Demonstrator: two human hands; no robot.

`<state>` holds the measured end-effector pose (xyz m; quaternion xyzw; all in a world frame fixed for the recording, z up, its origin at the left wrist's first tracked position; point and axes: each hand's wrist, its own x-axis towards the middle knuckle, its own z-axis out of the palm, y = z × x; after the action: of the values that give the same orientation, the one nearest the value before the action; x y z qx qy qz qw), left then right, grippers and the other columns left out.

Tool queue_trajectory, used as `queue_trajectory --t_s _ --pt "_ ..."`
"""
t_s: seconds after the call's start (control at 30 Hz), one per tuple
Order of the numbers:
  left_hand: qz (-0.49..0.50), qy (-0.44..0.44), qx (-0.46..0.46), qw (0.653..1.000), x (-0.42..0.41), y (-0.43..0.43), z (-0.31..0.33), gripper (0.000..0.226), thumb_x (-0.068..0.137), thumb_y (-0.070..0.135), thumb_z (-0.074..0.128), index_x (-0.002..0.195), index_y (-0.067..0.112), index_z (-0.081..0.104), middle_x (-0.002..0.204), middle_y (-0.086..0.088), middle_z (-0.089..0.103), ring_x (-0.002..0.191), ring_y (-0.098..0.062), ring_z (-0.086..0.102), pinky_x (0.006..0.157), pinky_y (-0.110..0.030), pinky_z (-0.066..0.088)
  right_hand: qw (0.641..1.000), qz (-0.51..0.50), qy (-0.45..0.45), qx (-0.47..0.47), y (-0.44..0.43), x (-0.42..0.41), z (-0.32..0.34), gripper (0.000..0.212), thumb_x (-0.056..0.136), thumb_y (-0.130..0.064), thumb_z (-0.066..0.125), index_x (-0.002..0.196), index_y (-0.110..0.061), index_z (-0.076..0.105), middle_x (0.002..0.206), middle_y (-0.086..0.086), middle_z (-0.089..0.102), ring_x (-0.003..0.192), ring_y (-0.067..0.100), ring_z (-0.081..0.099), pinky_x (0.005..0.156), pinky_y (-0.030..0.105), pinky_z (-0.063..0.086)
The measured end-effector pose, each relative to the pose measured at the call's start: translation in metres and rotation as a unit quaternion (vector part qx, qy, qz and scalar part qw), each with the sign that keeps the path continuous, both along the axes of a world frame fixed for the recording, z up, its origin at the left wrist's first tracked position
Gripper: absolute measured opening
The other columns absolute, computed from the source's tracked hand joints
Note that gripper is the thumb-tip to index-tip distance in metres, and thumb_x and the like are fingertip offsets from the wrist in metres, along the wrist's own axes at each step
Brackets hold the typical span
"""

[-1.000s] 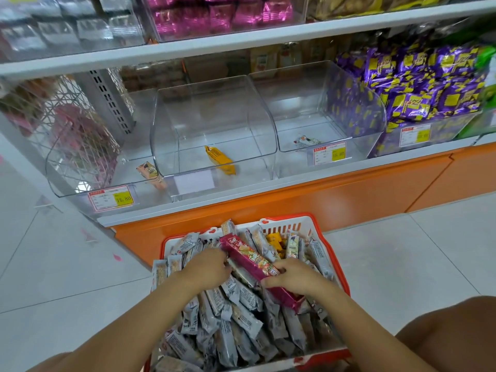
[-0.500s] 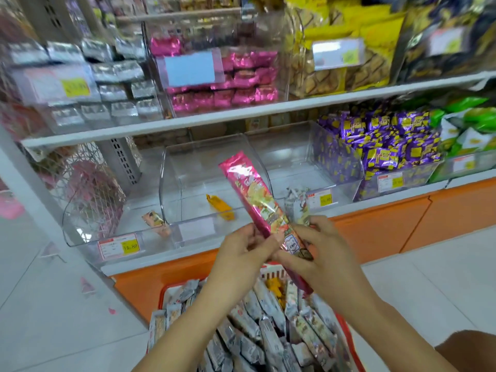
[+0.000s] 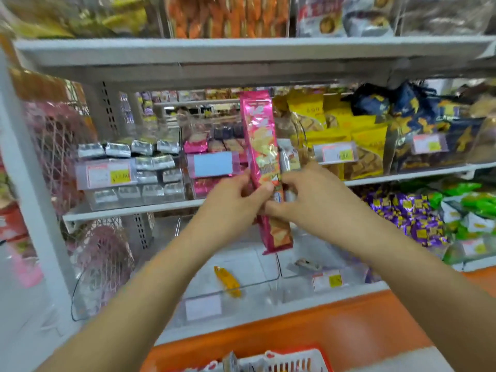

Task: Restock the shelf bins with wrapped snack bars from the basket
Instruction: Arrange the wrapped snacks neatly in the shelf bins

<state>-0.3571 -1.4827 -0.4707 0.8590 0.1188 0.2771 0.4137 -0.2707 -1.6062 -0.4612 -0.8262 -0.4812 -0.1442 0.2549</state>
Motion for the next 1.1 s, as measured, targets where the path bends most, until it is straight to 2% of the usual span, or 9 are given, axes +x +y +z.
queue_trajectory --t_s 0.17,0.33,0.5,0.67,0.73,0.83,0.93,1.0,1.1 --pt "0.064 0.026 -0.053 0.996 0.016 0.033 0.066 0.027 0.095 0.026 0.055 0.08 0.003 0.059 0.062 -0.003 0.061 0.039 -0.004 0.057 0.039 -0.015 0.046 0.998 0.011 0.054 -0.021 0.028 0.028 0.054 0.056 0.075 -0.07 0.057 0.096 -0.021 0.072 0.079 -0.002 0.061 0.08 0.013 0.056 0.069 0.028 0.042" --pt "0.146 0.055 -0.04 0.987 0.047 0.088 0.11 0.025 0.095 0.026 0.056 0.082 0.004 0.054 0.056 -0.004 0.061 0.032 -0.007 0.054 0.034 -0.016 0.043 0.998 0.007 0.053 0.033 0.057 0.072 0.085 0.044 0.083 -0.061 0.059 0.103 -0.024 0.069 0.102 -0.003 0.058 0.075 0.009 0.053 0.073 0.027 0.042" --pt "0.211 0.109 0.033 0.971 0.087 0.13 0.116 0.04 0.094 0.029 0.058 0.115 -0.005 0.055 0.085 -0.017 0.059 0.07 -0.027 0.058 0.084 -0.039 0.055 0.998 0.013 0.063 0.027 0.089 0.102 0.081 0.033 0.087 -0.04 0.067 0.115 -0.021 0.066 0.122 -0.001 0.06 0.093 0.014 0.054 0.074 0.022 0.039" --pt "0.26 0.176 0.172 0.934 0.114 0.14 0.112 0.046 0.099 0.03 0.048 0.13 -0.005 0.049 0.129 -0.019 0.055 0.105 -0.03 0.056 0.089 -0.036 0.044 0.997 0.012 0.063 0.032 0.106 0.12 0.063 0.033 0.089 -0.038 0.064 0.118 -0.023 0.064 0.135 0.0 0.054 0.118 0.019 0.051 0.082 0.023 0.036" --pt "0.258 0.199 0.177 0.929 0.121 0.141 0.113 0.037 0.099 0.019 0.046 0.126 -0.004 0.052 0.12 -0.018 0.059 0.106 -0.032 0.059 0.086 -0.038 0.048 0.997 0.017 0.074 0.027 0.109 0.123 0.058 0.032 0.091 -0.04 0.062 0.119 -0.025 0.063 0.135 -0.001 0.054 0.115 0.017 0.051 0.081 0.022 0.035" --pt "0.257 0.255 0.235 0.902 0.127 0.132 0.115 0.029 0.098 0.005 0.04 0.119 -0.01 0.053 0.086 -0.017 0.057 0.072 -0.027 0.058 0.062 -0.032 0.049 0.996 0.027 0.087 0.019 0.113 0.127 0.053 0.03 0.091 -0.041 0.062 0.118 -0.027 0.062 0.132 -0.001 0.056 0.099 0.012 0.047 0.077 0.023 0.034" --pt "0.278 0.239 0.345 0.864 0.128 0.132 0.112 0.021 0.095 0.002 0.039 0.106 -0.002 0.057 0.075 -0.009 0.045 0.077 -0.021 0.048 0.079 -0.034 0.05 0.995 0.025 0.094 0.032 0.114 0.127 0.05 0.032 0.09 -0.041 0.063 0.119 -0.027 0.061 0.132 -0.001 0.056 0.098 0.013 0.048 0.077 0.023 0.035" --pt "0.256 0.23 0.377 0.86 0.126 0.144 0.11 0.017 0.096 0.008 0.042 0.1 0.001 0.057 0.08 -0.006 0.049 0.077 -0.019 0.048 0.078 -0.034 0.046 0.994 0.021 0.102 0.044 0.113 0.127 0.049 0.034 0.09 -0.041 0.063 0.121 -0.026 0.061 0.132 0.0 0.055 0.093 0.012 0.046 0.076 0.023 0.034" --pt "0.118 0.207 0.334 0.912 0.103 0.145 0.103 0.041 0.094 0.047 0.05 0.122 0.02 0.062 0.113 0.003 0.059 0.099 -0.017 0.054 0.088 -0.029 0.04 0.992 0.038 0.114 0.047 0.108 0.126 0.048 0.036 0.09 -0.039 0.064 0.124 -0.028 0.059 0.136 -0.002 0.052 0.097 0.011 0.045 0.074 0.023 0.035"
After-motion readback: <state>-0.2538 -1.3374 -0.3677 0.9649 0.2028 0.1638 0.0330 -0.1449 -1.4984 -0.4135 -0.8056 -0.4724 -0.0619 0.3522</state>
